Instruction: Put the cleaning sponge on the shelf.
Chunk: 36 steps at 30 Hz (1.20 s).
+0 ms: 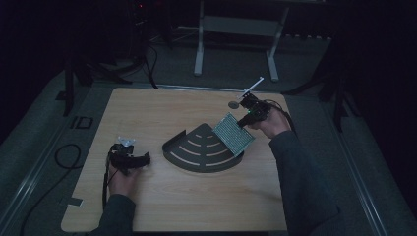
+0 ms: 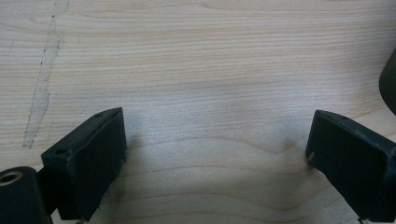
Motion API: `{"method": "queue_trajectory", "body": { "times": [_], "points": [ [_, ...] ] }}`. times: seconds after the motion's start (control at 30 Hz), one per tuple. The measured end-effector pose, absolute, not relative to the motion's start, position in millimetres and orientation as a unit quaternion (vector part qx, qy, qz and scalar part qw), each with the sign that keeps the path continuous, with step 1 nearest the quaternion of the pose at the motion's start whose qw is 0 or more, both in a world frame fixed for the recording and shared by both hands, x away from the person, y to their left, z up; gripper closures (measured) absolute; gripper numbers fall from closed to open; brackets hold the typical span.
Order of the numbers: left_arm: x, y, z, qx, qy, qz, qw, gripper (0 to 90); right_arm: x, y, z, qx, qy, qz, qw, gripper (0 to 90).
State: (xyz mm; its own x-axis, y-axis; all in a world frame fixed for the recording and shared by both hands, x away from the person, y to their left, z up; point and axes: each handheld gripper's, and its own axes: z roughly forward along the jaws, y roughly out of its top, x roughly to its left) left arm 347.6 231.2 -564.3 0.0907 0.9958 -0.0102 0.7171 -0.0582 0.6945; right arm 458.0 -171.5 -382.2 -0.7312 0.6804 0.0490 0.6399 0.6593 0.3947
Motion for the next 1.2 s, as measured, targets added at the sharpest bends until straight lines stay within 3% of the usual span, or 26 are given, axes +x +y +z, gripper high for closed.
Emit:
{"method": "queue_trajectory", "body": {
  "times": [1.2],
  "points": [
    [347.5,231.2,-564.2,0.684,0.627,0.248,0.279,5.5,459.4,-144.7,-410.6,0.345,0.92,0.177,0.057,89.6]
  ]
}}
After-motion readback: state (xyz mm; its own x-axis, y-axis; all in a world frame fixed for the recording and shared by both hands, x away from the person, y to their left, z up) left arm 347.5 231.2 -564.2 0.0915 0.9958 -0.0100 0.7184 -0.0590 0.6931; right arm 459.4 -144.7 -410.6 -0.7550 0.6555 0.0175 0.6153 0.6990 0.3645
